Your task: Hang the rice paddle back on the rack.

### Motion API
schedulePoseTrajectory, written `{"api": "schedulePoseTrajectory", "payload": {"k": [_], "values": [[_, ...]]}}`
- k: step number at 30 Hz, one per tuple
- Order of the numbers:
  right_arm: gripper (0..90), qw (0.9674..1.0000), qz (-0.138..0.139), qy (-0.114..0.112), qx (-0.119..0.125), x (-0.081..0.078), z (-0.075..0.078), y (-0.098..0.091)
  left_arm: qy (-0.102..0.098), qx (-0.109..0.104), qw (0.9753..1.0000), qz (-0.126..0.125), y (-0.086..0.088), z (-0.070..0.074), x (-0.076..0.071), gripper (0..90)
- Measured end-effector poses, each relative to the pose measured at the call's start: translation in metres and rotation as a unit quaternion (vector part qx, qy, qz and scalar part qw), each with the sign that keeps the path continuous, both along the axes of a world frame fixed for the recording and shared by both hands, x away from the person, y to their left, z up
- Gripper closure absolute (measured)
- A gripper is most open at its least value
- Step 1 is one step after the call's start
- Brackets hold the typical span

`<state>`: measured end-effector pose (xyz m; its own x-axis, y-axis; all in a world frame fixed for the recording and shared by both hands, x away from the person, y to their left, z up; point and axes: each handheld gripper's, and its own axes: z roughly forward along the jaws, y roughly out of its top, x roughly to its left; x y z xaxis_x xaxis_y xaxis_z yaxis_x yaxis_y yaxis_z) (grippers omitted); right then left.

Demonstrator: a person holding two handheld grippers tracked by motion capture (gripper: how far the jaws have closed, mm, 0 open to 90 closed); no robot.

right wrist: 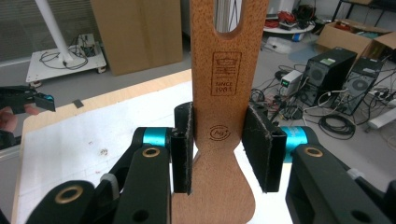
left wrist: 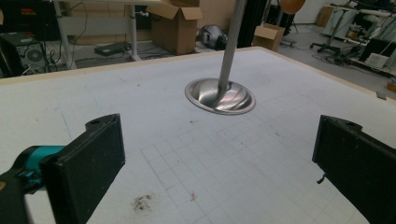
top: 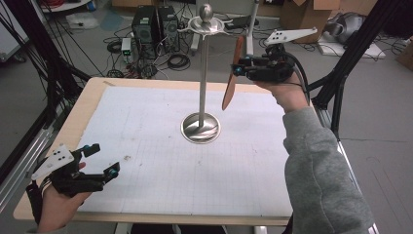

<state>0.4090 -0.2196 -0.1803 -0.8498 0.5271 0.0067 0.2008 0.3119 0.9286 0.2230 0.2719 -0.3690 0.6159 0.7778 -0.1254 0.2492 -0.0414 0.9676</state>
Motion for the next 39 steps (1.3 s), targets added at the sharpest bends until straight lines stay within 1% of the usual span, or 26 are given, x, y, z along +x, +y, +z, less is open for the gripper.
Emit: {"api": "schedulePoseTrajectory", "payload": {"k": [3, 10, 16, 17, 20, 21, 31, 34, 39], "values": [[64.7, 0.9999, -0.002, -0.003, 0.01, -0.001, 0.002, 0.0, -0.001, 0.002, 1.0, -0.001, 0.0, 0.0, 0.0, 2.7], [64.7, 0.9999, -0.002, -0.007, 0.014, -0.002, 0.005, 0.001, 0.002, 0.005, 1.0, -0.005, -0.002, -0.001, 0.001, 2.7], [64.7, 0.9997, -0.004, -0.011, 0.021, -0.002, 0.006, 0.004, 0.002, 0.004, 1.0, -0.001, 0.0, -0.002, 0.001, 2.7], [64.7, 0.9996, -0.005, -0.014, 0.026, -0.001, 0.006, 0.005, 0.003, 0.003, 1.0, 0.002, 0.001, -0.002, 0.001, 2.7], [64.7, 0.9996, -0.007, -0.014, 0.025, -0.001, 0.006, 0.006, 0.003, 0.002, 1.0, 0.002, 0.002, -0.002, 0.001, 2.8], [64.7, 0.9995, -0.012, -0.015, 0.024, 0.0, 0.007, 0.007, 0.003, 0.003, 1.0, 0.003, 0.002, -0.002, 0.001, 2.8], [64.6, 0.9994, -0.012, -0.015, 0.028, 0.002, 0.007, 0.01, 0.003, 0.003, 1.0, 0.004, 0.003, -0.002, 0.0, 2.7], [64.6, 0.9995, -0.014, -0.015, 0.025, 0.003, 0.007, 0.011, 0.002, 0.004, 1.0, 0.005, 0.003, -0.001, 0.0, 2.7], [64.6, 0.9994, -0.013, -0.016, 0.028, 0.003, 0.007, 0.013, 0.004, 0.008, 0.9999, 0.007, 0.004, -0.002, 0.0, 2.7]]}}
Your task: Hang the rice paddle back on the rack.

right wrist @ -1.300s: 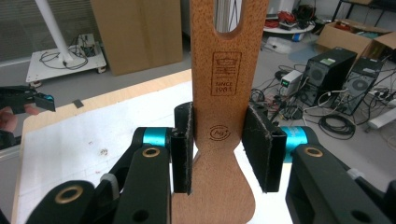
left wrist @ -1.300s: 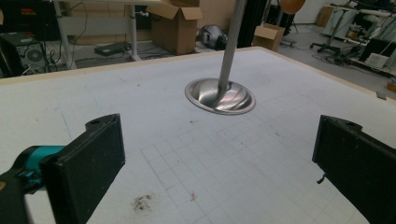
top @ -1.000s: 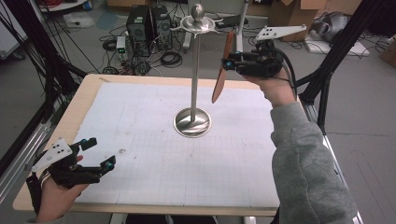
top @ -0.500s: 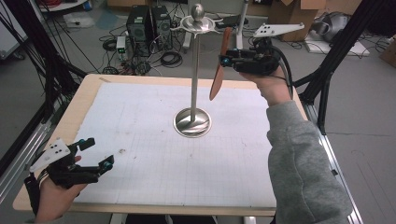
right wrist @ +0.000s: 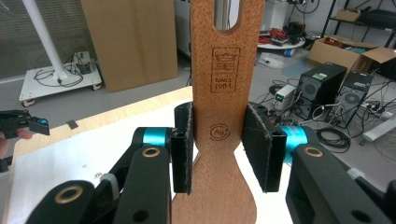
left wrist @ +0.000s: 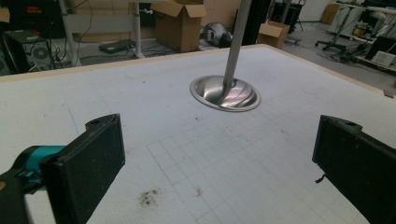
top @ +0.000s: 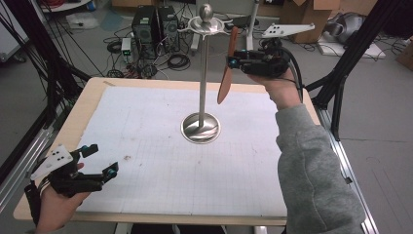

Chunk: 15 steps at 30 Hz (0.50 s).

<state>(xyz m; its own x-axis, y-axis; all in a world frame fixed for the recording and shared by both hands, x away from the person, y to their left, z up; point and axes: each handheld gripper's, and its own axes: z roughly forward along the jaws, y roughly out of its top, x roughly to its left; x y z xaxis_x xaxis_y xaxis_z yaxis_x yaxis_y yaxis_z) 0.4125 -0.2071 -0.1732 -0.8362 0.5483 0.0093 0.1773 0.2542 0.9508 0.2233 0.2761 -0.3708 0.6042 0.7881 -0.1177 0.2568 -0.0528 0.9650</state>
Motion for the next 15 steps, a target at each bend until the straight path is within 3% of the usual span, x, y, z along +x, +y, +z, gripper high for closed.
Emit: {"api": "schedulePoseTrajectory", "payload": {"k": [15], "values": [[64.6, 1.0, 0.003, 0.001, -0.004, 0.0017, 0.0008, 0.0067, 0.0, -0.002, 1.0, -0.001, -0.0001, 0.0, -0.0003, 2.7]]}}
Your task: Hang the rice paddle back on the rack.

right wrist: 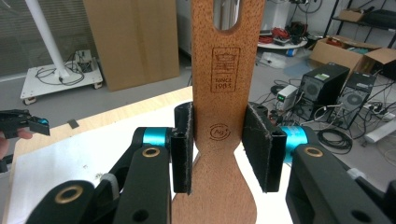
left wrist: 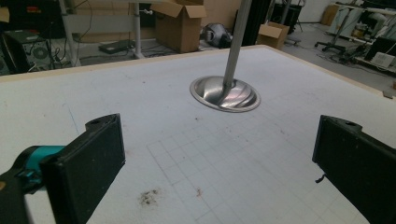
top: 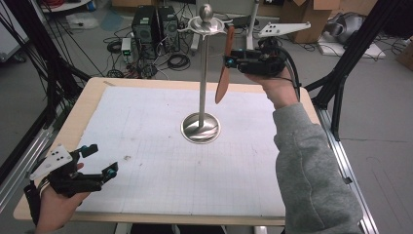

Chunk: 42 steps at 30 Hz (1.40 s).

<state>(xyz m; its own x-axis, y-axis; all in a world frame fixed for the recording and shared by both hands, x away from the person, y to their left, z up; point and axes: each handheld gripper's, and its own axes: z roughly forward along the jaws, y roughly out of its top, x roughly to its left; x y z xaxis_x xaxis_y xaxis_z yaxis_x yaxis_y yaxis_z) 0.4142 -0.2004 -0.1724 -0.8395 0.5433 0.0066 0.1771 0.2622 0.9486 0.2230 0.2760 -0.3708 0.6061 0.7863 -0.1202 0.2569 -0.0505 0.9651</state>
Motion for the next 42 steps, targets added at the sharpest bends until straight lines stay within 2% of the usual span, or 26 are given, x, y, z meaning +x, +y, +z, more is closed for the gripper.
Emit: {"api": "schedulePoseTrajectory", "payload": {"k": [12, 33, 42], "values": [[64.6, 1.0, 0.0, 0.001, 0.001, 0.0053, -0.0028, 0.0017, 0.001, 0.001, 1.0, 0.004, 0.0015, -0.0013, 0.0002, 2.7], [64.6, 1.0, 0.003, 0.006, -0.005, 0.0079, -0.0062, 0.0051, 0.004, 0.004, 1.0, 0.005, 0.0022, -0.0023, -0.0003, 2.7], [64.4, 1.0, 0.0, 0.006, 0.0, 0.0073, -0.0076, 0.0057, 0.004, 0.003, 1.0, 0.002, 0.0014, -0.0031, 0.0, 2.7]]}}
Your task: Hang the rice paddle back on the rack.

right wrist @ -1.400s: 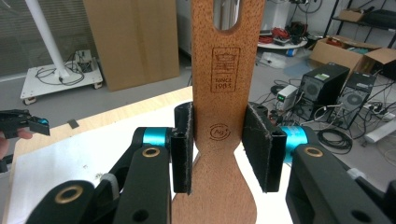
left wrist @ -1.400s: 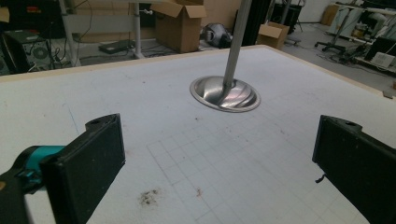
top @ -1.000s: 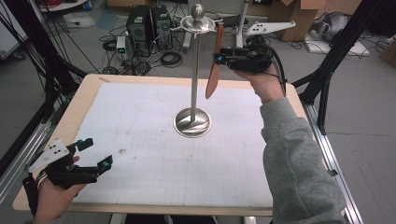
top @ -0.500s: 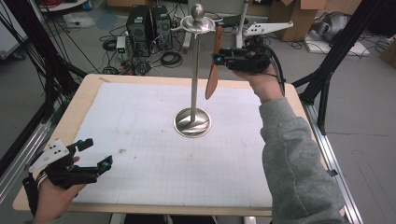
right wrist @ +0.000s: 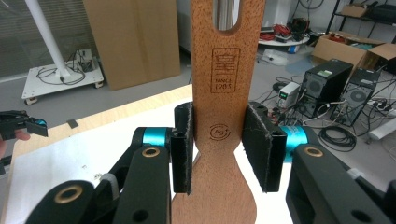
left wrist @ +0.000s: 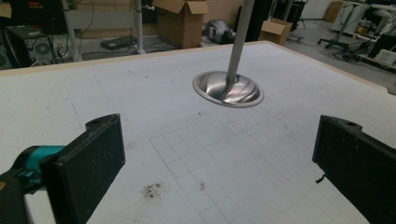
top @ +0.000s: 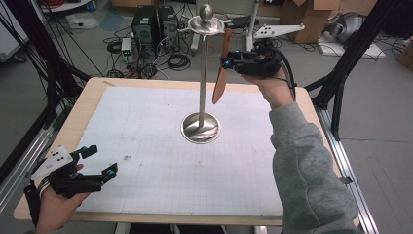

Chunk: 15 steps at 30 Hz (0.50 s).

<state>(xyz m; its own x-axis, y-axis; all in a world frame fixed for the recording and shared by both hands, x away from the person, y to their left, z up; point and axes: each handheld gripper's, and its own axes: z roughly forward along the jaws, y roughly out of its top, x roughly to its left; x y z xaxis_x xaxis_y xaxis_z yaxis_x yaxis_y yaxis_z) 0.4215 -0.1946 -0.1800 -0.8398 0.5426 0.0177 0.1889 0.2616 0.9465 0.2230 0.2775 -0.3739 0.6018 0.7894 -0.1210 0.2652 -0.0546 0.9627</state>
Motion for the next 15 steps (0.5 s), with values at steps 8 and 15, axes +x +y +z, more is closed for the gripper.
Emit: {"api": "schedulePoseTrajectory", "payload": {"k": [8, 15], "values": [[53.6, 0.9999, -0.006, -0.009, 0.009, -0.0023, 0.0005, -0.0008, -0.003, -0.001, 1.0, -0.007, -0.0008, 0.0, -0.0001, 2.7], [42.7, 0.9997, -0.019, -0.003, 0.016, -0.0054, -0.0054, -0.0063, -0.006, -0.001, 1.0, -0.005, -0.0047, 0.0002, 0.0014, 2.7]]}}
